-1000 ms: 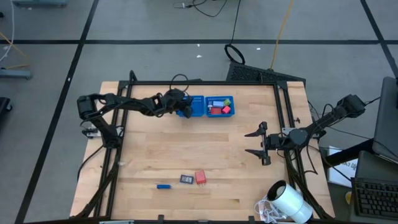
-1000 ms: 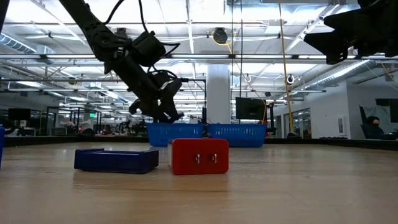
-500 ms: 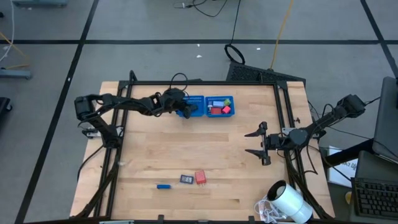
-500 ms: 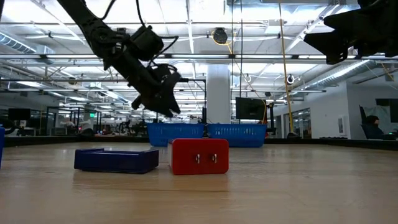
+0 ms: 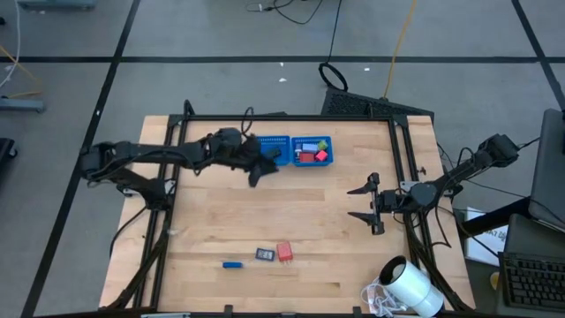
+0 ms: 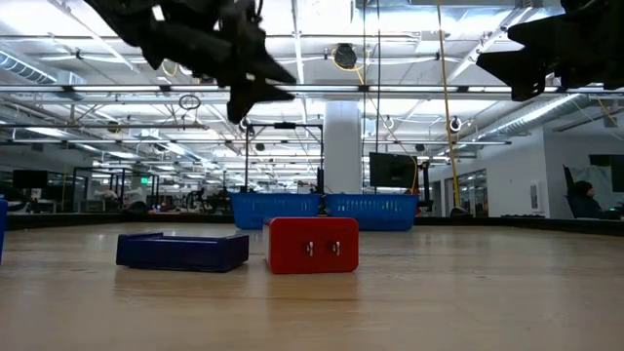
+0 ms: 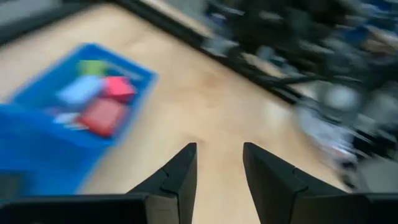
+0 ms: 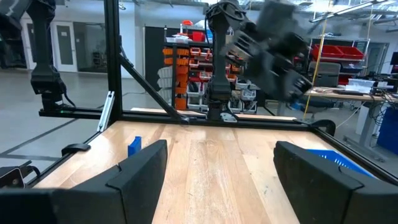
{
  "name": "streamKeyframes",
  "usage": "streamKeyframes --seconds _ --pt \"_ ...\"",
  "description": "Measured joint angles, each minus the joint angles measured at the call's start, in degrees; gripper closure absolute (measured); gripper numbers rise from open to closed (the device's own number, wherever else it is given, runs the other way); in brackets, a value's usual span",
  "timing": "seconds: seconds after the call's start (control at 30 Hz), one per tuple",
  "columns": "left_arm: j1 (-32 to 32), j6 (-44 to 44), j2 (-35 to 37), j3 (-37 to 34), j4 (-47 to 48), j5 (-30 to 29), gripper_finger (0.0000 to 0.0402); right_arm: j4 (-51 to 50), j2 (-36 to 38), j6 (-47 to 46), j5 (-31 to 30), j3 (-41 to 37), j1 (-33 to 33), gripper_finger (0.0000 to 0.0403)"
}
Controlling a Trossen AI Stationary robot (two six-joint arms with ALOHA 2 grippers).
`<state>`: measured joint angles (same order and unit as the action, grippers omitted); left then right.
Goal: Pick & Place Office items
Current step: Put the blue timer into the left blue bin
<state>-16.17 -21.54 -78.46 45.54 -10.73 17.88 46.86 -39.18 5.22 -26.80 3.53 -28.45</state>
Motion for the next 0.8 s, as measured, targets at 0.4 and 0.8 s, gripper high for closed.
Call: streamKeyframes --seconds 0.4,0.8 --pt "19.19 -4.21 1.80 0.00 -2.08 6.98 0.0273 -0.01 0.00 0.00 0.00 0.00 0.00 0.0121" --pt "48.03 -20.63 1.78 0.25 -8.61 -7.77 0.0275 0.00 0.00 0.01 0.01 0.00 0.00 0.0121"
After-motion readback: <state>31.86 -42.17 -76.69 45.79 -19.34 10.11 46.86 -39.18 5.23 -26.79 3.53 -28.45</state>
